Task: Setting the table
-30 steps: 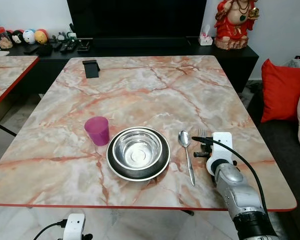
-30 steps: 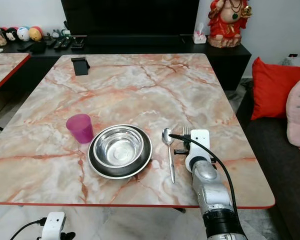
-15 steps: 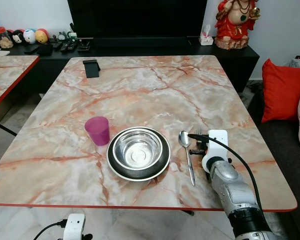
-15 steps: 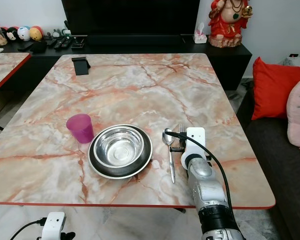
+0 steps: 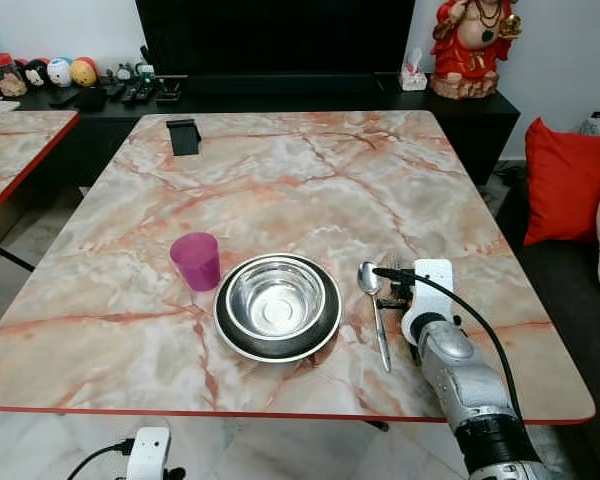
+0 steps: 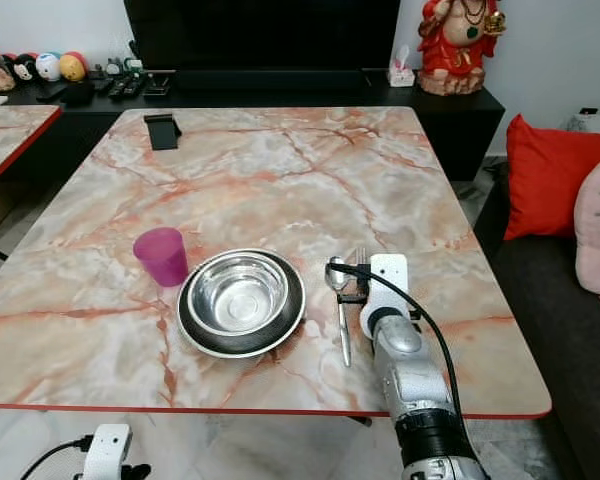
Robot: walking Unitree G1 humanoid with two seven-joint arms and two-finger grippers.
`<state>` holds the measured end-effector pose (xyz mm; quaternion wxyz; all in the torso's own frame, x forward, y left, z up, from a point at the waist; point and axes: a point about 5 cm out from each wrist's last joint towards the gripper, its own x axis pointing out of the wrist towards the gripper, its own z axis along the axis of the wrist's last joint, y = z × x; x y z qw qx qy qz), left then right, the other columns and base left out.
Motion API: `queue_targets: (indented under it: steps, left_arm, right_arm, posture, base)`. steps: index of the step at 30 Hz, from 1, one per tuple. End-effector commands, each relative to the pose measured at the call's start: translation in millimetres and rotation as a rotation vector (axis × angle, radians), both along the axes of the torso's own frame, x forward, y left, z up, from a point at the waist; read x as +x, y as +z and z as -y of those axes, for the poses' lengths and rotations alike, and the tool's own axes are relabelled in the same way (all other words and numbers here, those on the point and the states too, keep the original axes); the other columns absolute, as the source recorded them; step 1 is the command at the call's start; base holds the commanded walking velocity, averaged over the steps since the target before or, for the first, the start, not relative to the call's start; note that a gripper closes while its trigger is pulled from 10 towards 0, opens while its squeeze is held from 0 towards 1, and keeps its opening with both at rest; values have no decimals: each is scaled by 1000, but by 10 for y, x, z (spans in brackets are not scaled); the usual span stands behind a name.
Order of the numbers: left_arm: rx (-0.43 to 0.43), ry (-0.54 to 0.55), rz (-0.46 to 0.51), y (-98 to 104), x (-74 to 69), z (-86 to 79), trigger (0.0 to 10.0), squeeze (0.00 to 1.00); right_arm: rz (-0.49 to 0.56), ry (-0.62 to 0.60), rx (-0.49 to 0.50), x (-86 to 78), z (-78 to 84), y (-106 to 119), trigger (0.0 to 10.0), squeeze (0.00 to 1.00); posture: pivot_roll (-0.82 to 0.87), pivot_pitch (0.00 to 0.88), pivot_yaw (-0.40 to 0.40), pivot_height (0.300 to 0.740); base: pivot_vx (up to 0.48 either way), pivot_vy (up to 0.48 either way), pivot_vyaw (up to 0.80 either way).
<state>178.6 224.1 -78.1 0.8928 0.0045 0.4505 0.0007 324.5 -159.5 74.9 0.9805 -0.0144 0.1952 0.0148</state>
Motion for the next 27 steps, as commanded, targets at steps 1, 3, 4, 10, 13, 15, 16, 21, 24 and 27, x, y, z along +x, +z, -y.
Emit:
queue_targets:
  steps: [1,3,4,10,13,15,16,21,24,27]
  left_arm:
    - [-1,5,-15,-13,-27,-10,10000,0]
    - [-1,5,-15,-12,-27,-11,10000,0]
    - [0,5,-15,-12,-27,-11,10000,0]
    - [0,4,-14,-11,-25,-13,10000,0]
    - [0,2,-15,-11,-26,-13,10000,0]
    - [0,2,-15,-11,-26,-13,10000,0]
    - [0,2,-15,-11,-26,-13,10000,0]
    - [0,1,-15,-11,-26,-14,10000,0]
    - [0,1,-15,-12,-27,-12,10000,0]
    - [0,1,-15,-12,-26,-12,10000,0]
  right_arm:
    - [-24,11,-23,-17,3,-41,10000,0]
    - [-24,5,-23,-20,6,-45,10000,0]
    - [-24,5,-23,-22,6,-47,10000,0]
    - [-31,-5,-26,-29,14,-58,10000,0]
    - [-40,-31,-42,-39,54,-78,10000,0]
    - [-41,-36,-42,-39,59,-81,10000,0]
    - [-41,-38,-42,-39,62,-81,10000,0]
    - [-40,-45,-41,-37,81,-81,10000,0]
    - [-42,-40,-41,-37,78,-82,10000,0]
    - [-41,-38,-37,-35,67,-81,10000,0]
  posture:
    - [15,0,22,740]
    - [15,0,23,740]
    - [15,0,23,740]
    - [14,0,24,740]
    - [16,0,25,740]
    - [16,0,25,740]
    - [16,0,25,740]
    - [16,0,25,740]
    - [15,0,25,740]
    - [16,0,24,740]
  base:
    - [0,0,0]
    - [0,0,0]
    - [0,0,0]
    - [0,0,0]
    - [0,0,0]
    - [0,0,0]
    - [0,0,0]
    - [0,0,0]
    - [0,0,0]
    - [0,0,0]
